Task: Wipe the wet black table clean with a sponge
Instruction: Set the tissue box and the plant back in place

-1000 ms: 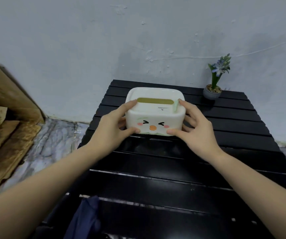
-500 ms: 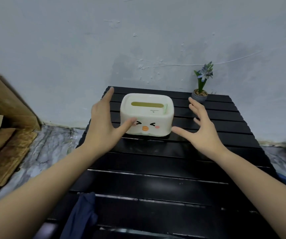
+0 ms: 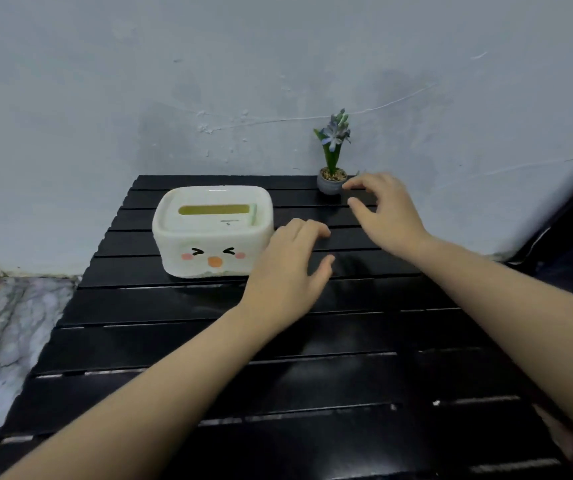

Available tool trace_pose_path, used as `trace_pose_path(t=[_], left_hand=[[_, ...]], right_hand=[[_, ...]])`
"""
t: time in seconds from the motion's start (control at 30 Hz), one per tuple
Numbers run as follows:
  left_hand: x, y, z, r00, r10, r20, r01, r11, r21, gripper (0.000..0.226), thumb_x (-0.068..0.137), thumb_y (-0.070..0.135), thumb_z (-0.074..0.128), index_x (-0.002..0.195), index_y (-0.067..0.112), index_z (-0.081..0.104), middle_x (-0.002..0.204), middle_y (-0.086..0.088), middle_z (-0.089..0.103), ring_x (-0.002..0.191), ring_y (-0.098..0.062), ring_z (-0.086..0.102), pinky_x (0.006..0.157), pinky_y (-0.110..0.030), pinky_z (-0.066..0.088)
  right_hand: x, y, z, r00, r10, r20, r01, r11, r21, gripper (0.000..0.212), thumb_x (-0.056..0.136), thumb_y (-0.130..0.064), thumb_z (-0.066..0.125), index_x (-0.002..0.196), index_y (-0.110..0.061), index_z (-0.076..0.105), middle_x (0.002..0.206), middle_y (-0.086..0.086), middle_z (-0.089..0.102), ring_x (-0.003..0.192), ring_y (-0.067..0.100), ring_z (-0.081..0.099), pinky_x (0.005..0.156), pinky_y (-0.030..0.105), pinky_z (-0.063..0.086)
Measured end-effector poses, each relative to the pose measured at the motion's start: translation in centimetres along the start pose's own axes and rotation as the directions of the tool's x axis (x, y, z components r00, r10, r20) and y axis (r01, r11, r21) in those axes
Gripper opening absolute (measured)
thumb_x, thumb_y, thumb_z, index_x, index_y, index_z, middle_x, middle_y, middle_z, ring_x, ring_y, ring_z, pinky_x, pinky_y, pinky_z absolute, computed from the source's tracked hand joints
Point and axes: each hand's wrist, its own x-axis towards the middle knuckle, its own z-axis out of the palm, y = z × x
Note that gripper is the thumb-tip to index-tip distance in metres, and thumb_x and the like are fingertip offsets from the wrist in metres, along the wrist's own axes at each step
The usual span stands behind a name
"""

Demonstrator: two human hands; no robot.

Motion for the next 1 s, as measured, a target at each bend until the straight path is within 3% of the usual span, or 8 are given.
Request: trace_pose_path(t=[0.07, 0.17, 0.3, 0.53, 0.83, 1.0], left_hand=[[0.0, -1.0, 2.1, 0.994, -0.013, 0.105, 0.005, 0.997, 0.073, 0.04, 0.089, 0.033, 0.06, 0.125, 0.02, 0.051, 0.124, 0.004, 0.052, 0.113, -0.016, 0.048, 0.092, -0.035, 0.047], [-0.5, -2.2, 4.4, 0.973, -0.009, 0.231, -0.02, 0.992, 0.123, 0.051, 0.091, 0.041, 0.056, 0.137, 0.022, 0.044, 0.145, 0.0, 0.041, 0.135, -0.019, 0.036, 0.105, -0.036, 0.042], [-0.7, -3.1, 5.8, 0.973, 0.008, 0.232, -0.051, 0.982, 0.182, 0.048, 0.095, 0.044, 0.047, 0.135, 0.019, 0.049, 0.148, -0.006, 0.043, 0.14, -0.023, 0.034, 0.112, -0.034, 0.032], [-0.5, -3.5, 5.9, 0.975, 0.054, 0.215, -0.097, 0.977, 0.192, 0.044, 0.095, 0.042, 0.049, 0.131, 0.017, 0.053, 0.144, -0.009, 0.047, 0.137, -0.026, 0.039, 0.112, -0.034, 0.031], [-1.5, -2.9, 3.7, 0.953, 0.071, 0.293, -0.147, 0.958, 0.247, 0.038, 0.092, 0.033, 0.055, 0.121, 0.009, 0.061, 0.132, -0.014, 0.058, 0.122, -0.032, 0.052, 0.103, -0.04, 0.043], [-4.7, -1.6, 1.5, 0.952, 0.01, 0.307, -0.095, 0.96, 0.265, 0.032, 0.092, 0.029, 0.055, 0.118, 0.012, 0.062, 0.126, -0.008, 0.06, 0.112, -0.029, 0.055, 0.086, -0.044, 0.052]], right_hand=[[1.9, 0.5, 0.8, 0.993, 0.04, 0.113, -0.033, 0.997, -0.069, 0.034, 0.092, -0.03, 0.061, 0.126, -0.033, 0.059, 0.126, 0.003, 0.05, 0.127, 0.025, 0.042, 0.107, 0.035, 0.035], [4.8, 0.9, 2.6, 0.954, 0.14, 0.266, -0.094, 0.98, -0.177, 0.052, 0.092, -0.041, 0.061, 0.141, -0.039, 0.045, 0.15, 0.015, 0.029, 0.142, 0.036, 0.022, 0.116, 0.047, 0.026], [7.9, 1.9, 5.4, 0.912, 0.23, 0.341, -0.149, 0.958, -0.247, 0.061, 0.092, -0.048, 0.059, 0.147, -0.041, 0.035, 0.159, 0.018, 0.01, 0.146, 0.041, 0.01, 0.117, 0.051, 0.022], [9.1, 2.8, 7.8, 0.967, 0.159, 0.201, -0.129, 0.98, -0.153, 0.037, 0.094, -0.01, 0.051, 0.128, -0.023, 0.052, 0.129, 0.017, 0.033, 0.124, 0.038, 0.032, 0.106, 0.043, 0.035], [1.6, -1.9, 4.6, 0.979, 0.024, 0.2, -0.036, 0.998, 0.056, 0.034, 0.093, -0.015, 0.058, 0.122, -0.033, 0.056, 0.124, 0.006, 0.034, 0.123, 0.027, 0.035, 0.108, 0.033, 0.03], [-3.7, -4.7, 3.8, 0.975, -0.001, 0.224, -0.027, 0.992, 0.121, 0.04, 0.093, -0.016, 0.063, 0.126, -0.038, 0.057, 0.124, 0.002, 0.035, 0.124, 0.024, 0.037, 0.111, 0.039, 0.036]])
